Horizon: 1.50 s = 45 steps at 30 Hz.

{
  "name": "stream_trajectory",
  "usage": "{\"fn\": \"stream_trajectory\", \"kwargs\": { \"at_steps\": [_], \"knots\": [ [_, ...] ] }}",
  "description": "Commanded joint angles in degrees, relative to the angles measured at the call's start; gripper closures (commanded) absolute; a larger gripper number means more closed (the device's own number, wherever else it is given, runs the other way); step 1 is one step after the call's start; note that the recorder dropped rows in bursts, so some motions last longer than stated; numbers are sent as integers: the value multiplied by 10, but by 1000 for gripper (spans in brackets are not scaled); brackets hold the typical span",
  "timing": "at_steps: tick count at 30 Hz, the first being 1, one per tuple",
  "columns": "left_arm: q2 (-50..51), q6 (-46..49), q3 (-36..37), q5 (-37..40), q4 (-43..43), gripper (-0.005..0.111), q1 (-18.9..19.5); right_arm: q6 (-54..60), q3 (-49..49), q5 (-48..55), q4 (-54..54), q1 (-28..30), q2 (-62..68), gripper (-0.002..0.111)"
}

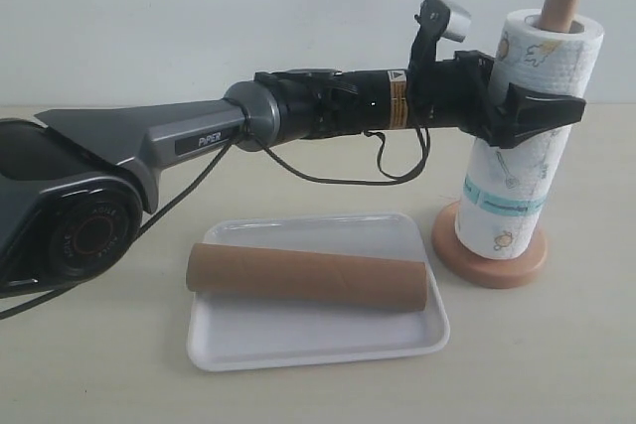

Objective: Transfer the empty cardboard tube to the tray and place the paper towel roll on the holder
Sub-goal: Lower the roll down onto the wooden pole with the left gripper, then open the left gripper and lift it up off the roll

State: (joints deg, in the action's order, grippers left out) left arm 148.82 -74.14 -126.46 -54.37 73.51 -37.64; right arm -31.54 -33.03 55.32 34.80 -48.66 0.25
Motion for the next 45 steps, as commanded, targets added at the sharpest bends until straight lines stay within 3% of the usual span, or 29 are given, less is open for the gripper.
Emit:
{"fn": "stream_trajectory", "kwargs": {
  "at_steps": [1, 8, 11, 15, 20, 37, 45],
  "knots": [
    [-5, -19, 0, -17, -17, 26, -1, 4, -4, -3, 2, 1, -2, 108],
    [-5, -19, 0, -26, -17, -3, -1, 4, -4, -3, 2, 1, -2, 108],
    [-5, -16, 0, -54, -17, -3, 0, 4, -4, -3, 2, 1, -2, 108],
    [-5, 65, 0, -110, -17, -3, 11, 4, -4, -3, 2, 1, -2, 108],
    [-7, 74, 0, -135, -17, -3, 21, 4, -4, -3, 2, 1, -2, 108],
    [-64, 64, -9, -40, -20, -3, 21, 4, -4, -3, 2, 1, -2, 108],
    [-73, 39, -67, -35, -20, -3, 21, 4, -4, -3, 2, 1, -2, 108]
  ]
}}
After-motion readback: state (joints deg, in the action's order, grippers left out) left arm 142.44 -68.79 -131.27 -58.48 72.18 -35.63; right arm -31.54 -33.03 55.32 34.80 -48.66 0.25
